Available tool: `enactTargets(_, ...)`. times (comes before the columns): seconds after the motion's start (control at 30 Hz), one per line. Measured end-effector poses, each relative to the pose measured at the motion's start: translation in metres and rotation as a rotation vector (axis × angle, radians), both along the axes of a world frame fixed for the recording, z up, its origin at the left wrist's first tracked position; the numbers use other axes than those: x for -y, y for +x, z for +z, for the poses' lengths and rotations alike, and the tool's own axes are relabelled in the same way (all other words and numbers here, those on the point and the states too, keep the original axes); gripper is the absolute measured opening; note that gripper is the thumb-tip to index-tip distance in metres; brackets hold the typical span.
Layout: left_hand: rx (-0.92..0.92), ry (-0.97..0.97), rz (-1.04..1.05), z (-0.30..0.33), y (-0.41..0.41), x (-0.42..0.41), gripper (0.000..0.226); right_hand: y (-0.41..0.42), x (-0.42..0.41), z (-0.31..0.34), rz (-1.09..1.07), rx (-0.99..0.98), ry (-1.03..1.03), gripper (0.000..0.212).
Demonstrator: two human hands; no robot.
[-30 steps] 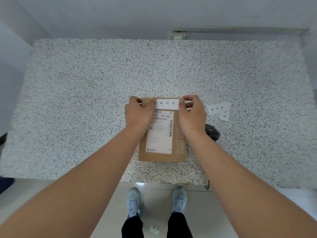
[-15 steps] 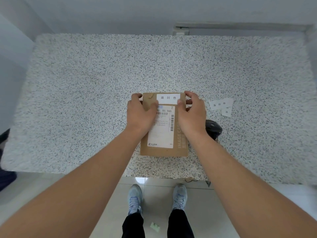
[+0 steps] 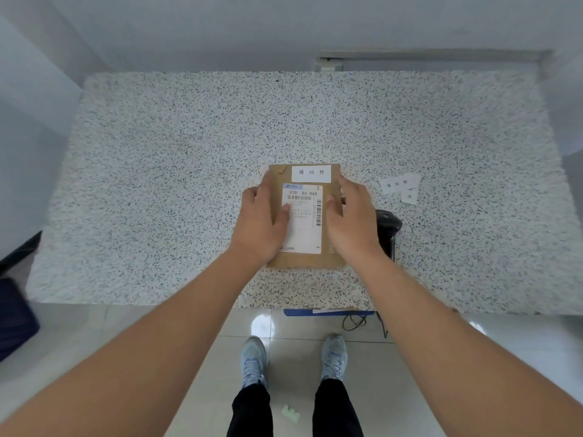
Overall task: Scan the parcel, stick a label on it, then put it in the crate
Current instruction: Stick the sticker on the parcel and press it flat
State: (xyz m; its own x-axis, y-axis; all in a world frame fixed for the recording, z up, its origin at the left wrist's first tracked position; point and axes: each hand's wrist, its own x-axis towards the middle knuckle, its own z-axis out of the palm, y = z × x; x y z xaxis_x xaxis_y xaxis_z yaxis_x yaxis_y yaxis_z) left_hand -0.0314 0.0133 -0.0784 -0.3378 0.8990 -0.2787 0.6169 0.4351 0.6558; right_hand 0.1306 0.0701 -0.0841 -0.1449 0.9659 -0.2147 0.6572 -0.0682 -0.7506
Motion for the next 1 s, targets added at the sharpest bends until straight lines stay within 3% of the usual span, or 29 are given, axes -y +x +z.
enactTargets(0.3,-0.116,0.021,-0.257,0.009,0.005,0.034,0.074,0.013,0.042,0.011,0.234,0.159,0.068,0.054)
enactTargets(0.57,-0.104,0.013,-0.382,-0.004,0.007,0.05,0.071,0.025,0.063,-0.003,0.37,0.315,0.076,0.058)
enactTargets(1.0,-0.038,0.033,-0.439,-0.023,0.015,0.06,0.07,0.02,0.073,-0.02,0.369,0.234,0.073,0.06)
